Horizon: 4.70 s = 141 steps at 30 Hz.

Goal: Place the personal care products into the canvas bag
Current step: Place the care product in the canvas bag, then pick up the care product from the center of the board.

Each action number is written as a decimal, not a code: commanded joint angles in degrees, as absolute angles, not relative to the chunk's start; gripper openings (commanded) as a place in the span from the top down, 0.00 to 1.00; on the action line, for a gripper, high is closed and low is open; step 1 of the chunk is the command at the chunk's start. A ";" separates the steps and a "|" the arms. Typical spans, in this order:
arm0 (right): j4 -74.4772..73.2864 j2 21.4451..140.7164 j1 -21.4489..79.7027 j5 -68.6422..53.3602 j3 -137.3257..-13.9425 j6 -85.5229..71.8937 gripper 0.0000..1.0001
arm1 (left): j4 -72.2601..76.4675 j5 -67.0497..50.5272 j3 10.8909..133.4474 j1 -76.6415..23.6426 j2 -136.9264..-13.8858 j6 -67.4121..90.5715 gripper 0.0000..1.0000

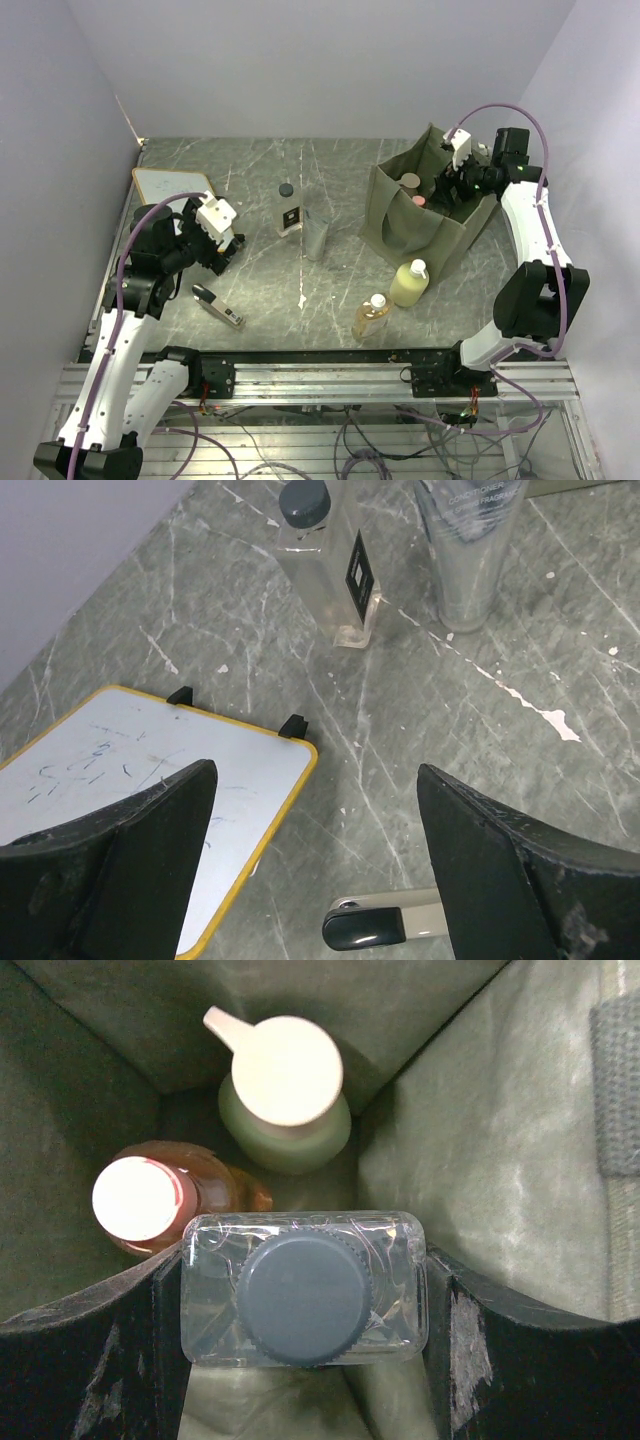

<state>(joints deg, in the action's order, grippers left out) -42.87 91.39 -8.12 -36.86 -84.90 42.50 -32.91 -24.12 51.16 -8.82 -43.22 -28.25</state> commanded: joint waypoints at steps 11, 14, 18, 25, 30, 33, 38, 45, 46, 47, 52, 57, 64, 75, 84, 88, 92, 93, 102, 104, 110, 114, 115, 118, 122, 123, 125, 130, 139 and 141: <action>-31.68 92.95 -7.25 -44.73 -85.61 46.10 1.00 | -33.05 -28.21 50.45 -8.26 -41.26 -29.59 0.07; -31.97 93.56 -6.95 -44.06 -85.30 46.99 1.00 | -32.97 -28.42 50.38 -8.26 -41.31 -29.81 0.07; -33.40 94.81 -6.86 -43.59 -85.14 48.24 1.00 | -32.74 -28.91 49.86 -8.26 -41.29 -29.95 0.07; -37.42 96.05 -6.69 -41.67 -85.08 52.81 0.97 | -33.20 -29.43 49.91 -8.24 -41.22 -30.56 0.06; -38.73 96.11 -5.85 -39.01 -84.29 54.75 0.87 | -33.22 -29.85 49.99 -8.26 -41.21 -30.67 0.06; -38.46 96.43 -5.16 -36.41 -83.41 54.81 0.82 | -33.32 -29.95 50.00 -8.26 -41.13 -30.67 0.05; -37.73 97.26 -4.77 -33.68 -82.41 54.41 0.76 | -33.71 -30.31 49.99 -8.26 -40.87 -31.01 0.05; -38.18 98.88 -4.57 -30.27 -83.34 53.62 0.64 | -33.99 -31.00 50.10 -8.26 -40.87 -31.46 0.05; -38.36 99.10 -4.50 -29.83 -83.66 53.35 0.60 | -34.07 -31.10 50.14 -8.26 -40.76 -31.53 0.04; -38.70 99.40 -4.44 -29.49 -83.96 53.18 0.57 | -34.09 -31.19 50.13 -8.26 -40.73 -31.59 0.04; -40.06 100.28 -4.01 -27.92 -85.52 52.35 0.49 | -34.69 -31.33 50.25 -8.26 -40.63 -32.20 0.04; -40.63 99.82 -3.45 -26.44 -86.23 51.69 0.40 | -34.97 -31.65 50.42 -8.26 -40.65 -32.60 0.04; -40.95 98.43 -3.34 -25.28 -87.35 51.22 0.33 | -35.33 -32.08 50.42 -8.26 -40.62 -33.28 0.03; -42.71 98.64 -3.25 -23.90 -89.37 50.29 0.21 | -36.38 -32.37 50.65 -8.26 -40.37 -34.49 0.02; -43.52 98.35 -3.26 -23.48 -90.59 49.68 0.13 | -36.47 -32.56 50.63 -8.26 -40.21 -34.70 0.02; -44.22 98.20 -3.28 -23.77 -91.12 49.34 0.09 | -36.72 -32.61 50.62 -8.26 -40.22 -35.00 0.02; -44.94 97.71 -3.25 -24.04 -91.77 49.08 0.04 | -36.83 -32.54 50.68 -8.26 -40.29 -35.25 0.01; -45.10 97.53 -3.25 -24.08 -91.92 49.00 0.03 | -36.83 -32.57 50.73 -8.26 -40.32 -35.24 0.01; -48.43 94.90 -3.17 -26.07 -96.80 47.19 0.00 | -36.74 -32.32 50.81 -8.26 -40.42 -34.61 0.01; -48.49 93.95 -3.19 -26.11 -97.73 46.57 0.00 | -36.66 -32.21 50.66 -8.26 -40.29 -34.19 0.01; -47.34 89.90 -3.10 -24.87 -100.88 43.58 0.01 | -36.80 -30.65 51.53 -8.26 -40.77 -31.22 0.01; -47.12 86.59 -2.67 -25.24 -104.55 38.70 0.03 | -37.29 -27.47 53.51 -8.26 -42.24 -29.25 0.01; -47.40 85.62 -2.33 -26.02 -105.26 37.54 0.03 | -37.35 -26.69 53.90 -8.26 -42.53 -28.94 0.01; -48.22 81.55 -0.28 -29.20 -104.89 35.87 0.04 | -37.21 -25.23 54.45 -8.28 -42.72 -28.55 0.01; -48.24 75.81 8.83 -26.73 -101.74 36.12 0.04 | -35.85 -24.34 54.02 -8.26 -42.35 -28.06 0.01; -49.43 75.39 11.80 -26.01 -101.81 36.40 0.04 | -35.50 -24.08 53.96 -8.26 -42.49 -27.69 0.01; -53.55 75.15 16.82 -26.79 -102.20 38.66 0.04 | -35.47 -23.54 54.28 -8.26 -42.98 -27.44 0.01; -60.96 73.21 26.25 -31.49 -95.31 45.97 0.04 | -36.21 -22.20 55.21 -8.26 -43.98 -28.05 0.01; -67.79 70.77 39.88 -30.15 -81.45 47.64 0.05 | -35.15 -22.58 54.37 -8.26 -44.10 -29.65 0.01; -68.54 69.78 40.41 -31.11 -78.93 48.31 0.05 | -34.54 -22.04 53.76 -8.26 -44.39 -30.15 0.01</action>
